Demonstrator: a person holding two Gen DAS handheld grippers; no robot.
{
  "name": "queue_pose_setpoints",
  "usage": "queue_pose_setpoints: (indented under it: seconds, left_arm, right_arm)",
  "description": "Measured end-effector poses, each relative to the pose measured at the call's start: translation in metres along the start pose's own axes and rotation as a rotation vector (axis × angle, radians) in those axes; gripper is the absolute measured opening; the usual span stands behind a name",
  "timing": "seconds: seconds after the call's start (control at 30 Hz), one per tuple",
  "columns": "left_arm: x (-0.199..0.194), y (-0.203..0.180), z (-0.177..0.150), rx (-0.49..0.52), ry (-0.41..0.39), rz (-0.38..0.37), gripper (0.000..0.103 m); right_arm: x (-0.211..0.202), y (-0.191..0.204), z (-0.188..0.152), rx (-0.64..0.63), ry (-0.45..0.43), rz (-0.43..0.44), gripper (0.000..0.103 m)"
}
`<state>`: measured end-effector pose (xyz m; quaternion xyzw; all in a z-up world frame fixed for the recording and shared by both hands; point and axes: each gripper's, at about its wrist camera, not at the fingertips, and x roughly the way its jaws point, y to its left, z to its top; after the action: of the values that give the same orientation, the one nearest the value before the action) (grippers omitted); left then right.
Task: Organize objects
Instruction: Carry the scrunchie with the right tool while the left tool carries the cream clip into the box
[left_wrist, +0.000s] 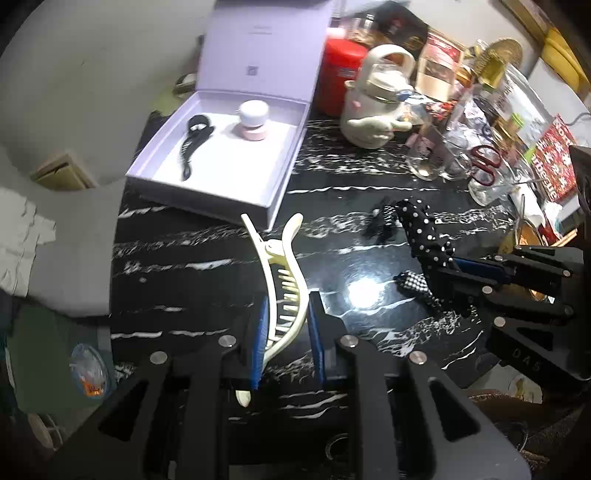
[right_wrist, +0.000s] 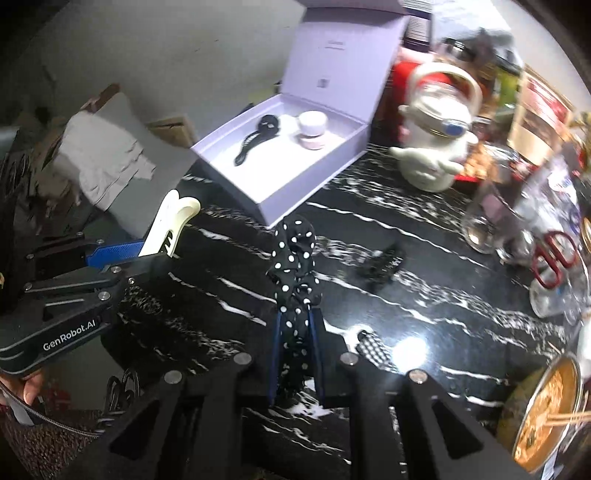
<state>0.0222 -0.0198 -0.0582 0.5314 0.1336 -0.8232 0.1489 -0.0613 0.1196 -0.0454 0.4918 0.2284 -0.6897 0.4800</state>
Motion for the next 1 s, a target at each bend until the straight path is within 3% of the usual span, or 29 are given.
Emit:
queue_pose_setpoints:
  seconds: [0.6, 1.0]
  left_arm:
    - [0.006, 0.053, -0.029, -0.161, 0.045, 0.032, 0.019]
    - [0.026, 0.078, 0.003, -0.174, 0.056, 0.008, 0.019]
  right_arm:
    - [0.039, 0.055, 0.018, -0.166, 0.088, 0.074, 0.014]
    - [0.062, 0.058, 0.051, -0.180, 0.112, 0.072, 0.014]
